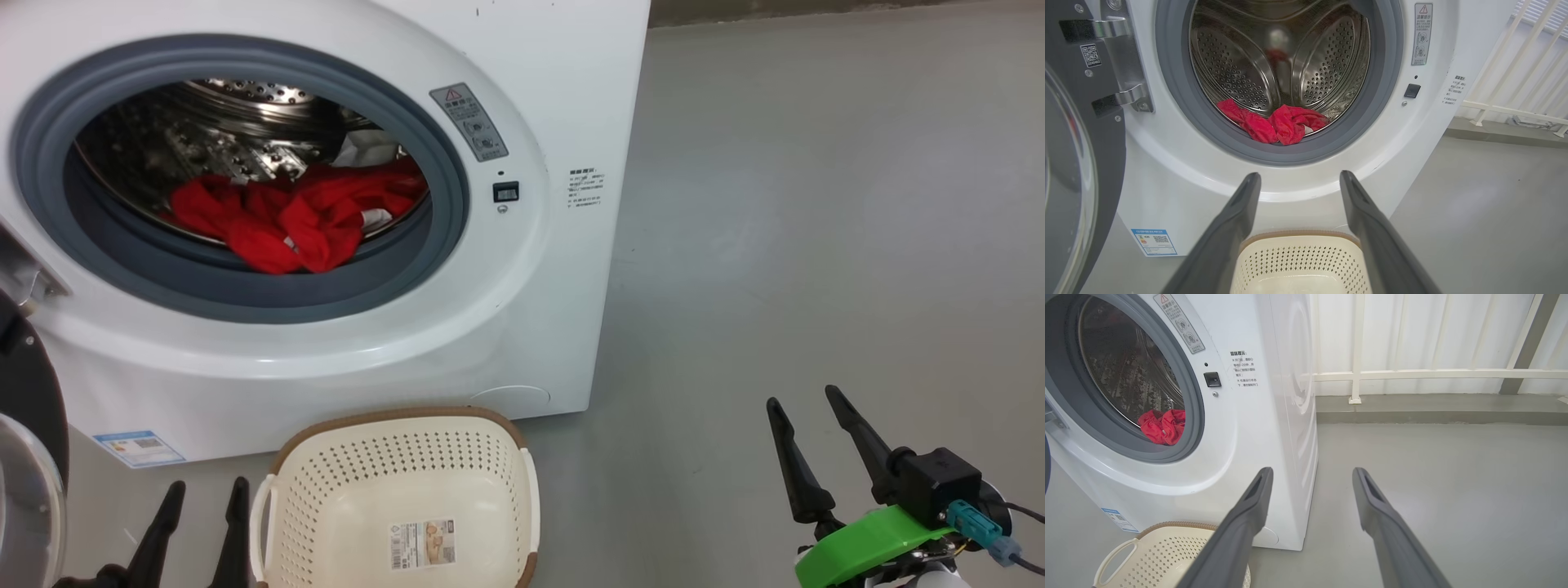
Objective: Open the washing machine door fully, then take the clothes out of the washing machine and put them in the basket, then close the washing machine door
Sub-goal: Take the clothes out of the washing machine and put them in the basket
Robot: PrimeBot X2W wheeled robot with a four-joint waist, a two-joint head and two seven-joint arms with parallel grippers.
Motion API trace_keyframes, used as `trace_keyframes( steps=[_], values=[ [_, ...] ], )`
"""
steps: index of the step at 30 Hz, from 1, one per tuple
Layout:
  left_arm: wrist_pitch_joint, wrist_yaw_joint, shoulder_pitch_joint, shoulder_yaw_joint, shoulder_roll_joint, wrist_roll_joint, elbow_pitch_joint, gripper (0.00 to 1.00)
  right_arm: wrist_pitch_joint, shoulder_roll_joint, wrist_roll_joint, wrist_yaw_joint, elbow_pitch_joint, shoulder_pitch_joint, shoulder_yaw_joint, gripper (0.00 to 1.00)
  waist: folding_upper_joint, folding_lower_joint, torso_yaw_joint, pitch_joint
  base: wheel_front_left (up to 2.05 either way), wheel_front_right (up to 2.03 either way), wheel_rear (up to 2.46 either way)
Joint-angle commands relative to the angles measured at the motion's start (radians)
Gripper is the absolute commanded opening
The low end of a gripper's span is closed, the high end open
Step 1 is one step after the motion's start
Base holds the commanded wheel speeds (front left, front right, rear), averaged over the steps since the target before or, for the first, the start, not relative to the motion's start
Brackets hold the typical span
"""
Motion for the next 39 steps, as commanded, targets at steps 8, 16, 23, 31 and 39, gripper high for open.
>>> trace_keyframes(
  steps=[8, 16, 23, 31, 39],
  values=[
    [-0.008, 0.001, -0.098, 0.008, 0.023, 0.019, 0.027, 1.00, -0.009, 0.007, -0.012, 0.006, -0.032, -0.051, 0.025, 1.00, 0.0000, 0.0000, -0.005, 0.037, 0.00, 0.00, 0.00],
    [-0.008, 0.001, -0.266, -0.038, 0.037, 0.044, 0.139, 1.00, -0.009, 0.022, -0.014, 0.006, -0.040, -0.082, 0.022, 1.00, 0.0000, 0.0000, -0.015, 0.104, 0.00, 0.00, 0.00],
    [0.002, 0.001, -0.504, -0.099, 0.055, 0.075, 0.301, 1.00, -0.009, 0.033, -0.016, 0.006, -0.048, -0.118, 0.027, 1.00, 0.0000, 0.0000, -0.027, 0.173, 0.00, 0.00, 0.00],
    [0.084, 0.039, -0.773, -0.161, 0.047, 0.131, 0.501, 1.00, -0.009, 0.037, 0.002, 0.006, -0.052, -0.157, 0.048, 1.00, 0.0000, 0.0000, -0.048, 0.234, 0.00, 0.00, 0.00],
    [0.118, 0.063, -0.981, -0.198, 0.045, 0.166, 0.698, 1.00, -0.009, 0.037, 0.027, 0.006, -0.060, -0.197, 0.081, 1.00, 0.0000, 0.0000, -0.077, 0.289, 0.00, 0.00, 0.00]
  ],
)
